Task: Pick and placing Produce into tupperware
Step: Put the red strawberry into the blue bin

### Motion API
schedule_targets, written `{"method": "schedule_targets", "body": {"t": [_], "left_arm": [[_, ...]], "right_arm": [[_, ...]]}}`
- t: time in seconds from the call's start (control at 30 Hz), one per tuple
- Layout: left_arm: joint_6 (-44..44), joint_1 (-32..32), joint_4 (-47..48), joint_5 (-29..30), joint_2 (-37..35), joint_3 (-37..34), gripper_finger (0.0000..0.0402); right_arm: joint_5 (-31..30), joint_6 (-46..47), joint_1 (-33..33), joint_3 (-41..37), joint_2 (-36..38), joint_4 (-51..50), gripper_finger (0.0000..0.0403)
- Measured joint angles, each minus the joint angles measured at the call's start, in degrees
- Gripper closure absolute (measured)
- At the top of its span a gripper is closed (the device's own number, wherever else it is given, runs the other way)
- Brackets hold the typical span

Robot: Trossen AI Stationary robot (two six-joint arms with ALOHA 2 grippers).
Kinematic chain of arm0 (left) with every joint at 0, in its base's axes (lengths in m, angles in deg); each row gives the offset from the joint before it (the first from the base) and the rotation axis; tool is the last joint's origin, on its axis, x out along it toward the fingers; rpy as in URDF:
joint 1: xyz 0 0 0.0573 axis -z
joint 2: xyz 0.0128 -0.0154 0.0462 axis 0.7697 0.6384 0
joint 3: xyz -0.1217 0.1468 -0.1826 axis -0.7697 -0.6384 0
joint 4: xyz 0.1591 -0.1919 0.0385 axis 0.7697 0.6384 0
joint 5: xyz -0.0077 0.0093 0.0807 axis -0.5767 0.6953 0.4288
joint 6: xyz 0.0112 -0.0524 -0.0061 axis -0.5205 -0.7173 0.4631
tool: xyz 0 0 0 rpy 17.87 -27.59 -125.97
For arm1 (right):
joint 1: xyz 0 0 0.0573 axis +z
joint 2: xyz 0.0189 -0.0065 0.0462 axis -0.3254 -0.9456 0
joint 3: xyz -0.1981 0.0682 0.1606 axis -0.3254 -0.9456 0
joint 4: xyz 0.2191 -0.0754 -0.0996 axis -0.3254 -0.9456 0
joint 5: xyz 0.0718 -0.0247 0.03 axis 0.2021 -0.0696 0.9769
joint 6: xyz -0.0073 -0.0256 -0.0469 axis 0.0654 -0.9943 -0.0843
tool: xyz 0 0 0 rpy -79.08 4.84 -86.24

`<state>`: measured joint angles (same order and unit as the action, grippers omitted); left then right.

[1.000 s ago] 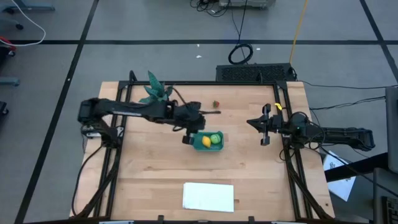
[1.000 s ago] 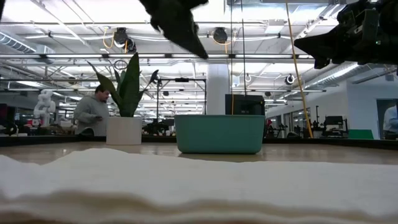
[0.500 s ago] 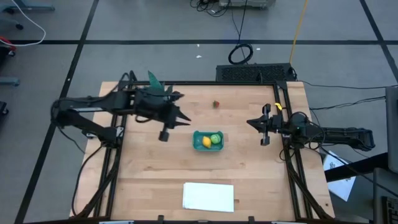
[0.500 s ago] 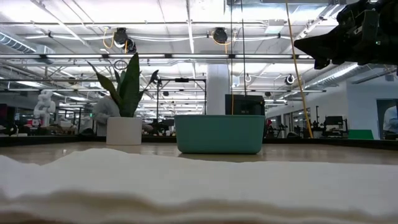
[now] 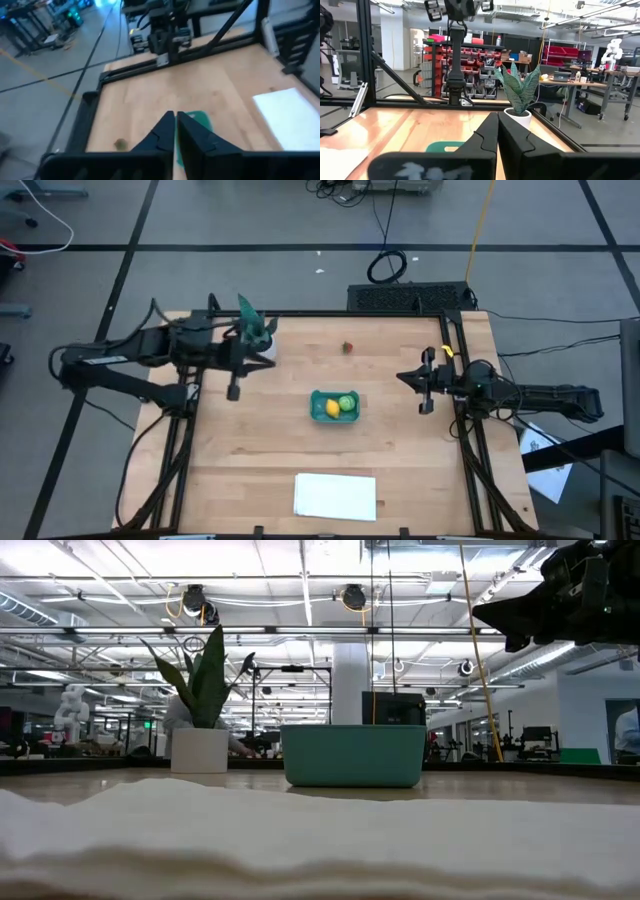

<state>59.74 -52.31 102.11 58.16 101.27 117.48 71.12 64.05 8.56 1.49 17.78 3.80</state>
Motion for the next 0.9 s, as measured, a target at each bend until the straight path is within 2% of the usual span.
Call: {"method": "schedule_targets", "body": {"t": [0.07, 0.2, 0.43, 0.6, 0.8, 0.9], "left_arm": [[-1.4, 0.0, -4.4, -3.5, -3.0, -4.3, 0.0395], [-3.6, 0.2, -14.1, -9.4, -7.7, -13.5, 0.0395], [-5.5, 0.2, -23.5, -9.7, -13.2, -24.4, 0.0397], [-5.9, 0.8, -30.7, -14.0, -15.6, -32.2, 0.0399], [-6.8, 1.1, -46.2, -13.3, -16.1, -42.1, 0.04], [-5.5, 0.8, -49.3, -11.4, -17.5, -45.6, 0.0399]], "right_arm": [[0.0, 0.0, 0.0, 0.0, -0.1, 0.0, 0.0403], [0.0, 0.0, 0.0, 0.0, -0.3, 0.6, 0.0403], [0.0, 1.0, 0.0, 0.0, -0.3, 0.7, 0.0403], [0.0, 1.1, 0.0, 0.0, -0.3, 0.6, 0.0403], [0.0, 1.5, 0.0, 0.0, -0.3, 0.5, 0.0403], [0.0, 1.5, 0.0, 0.0, -0.3, 0.5, 0.0403]]}}
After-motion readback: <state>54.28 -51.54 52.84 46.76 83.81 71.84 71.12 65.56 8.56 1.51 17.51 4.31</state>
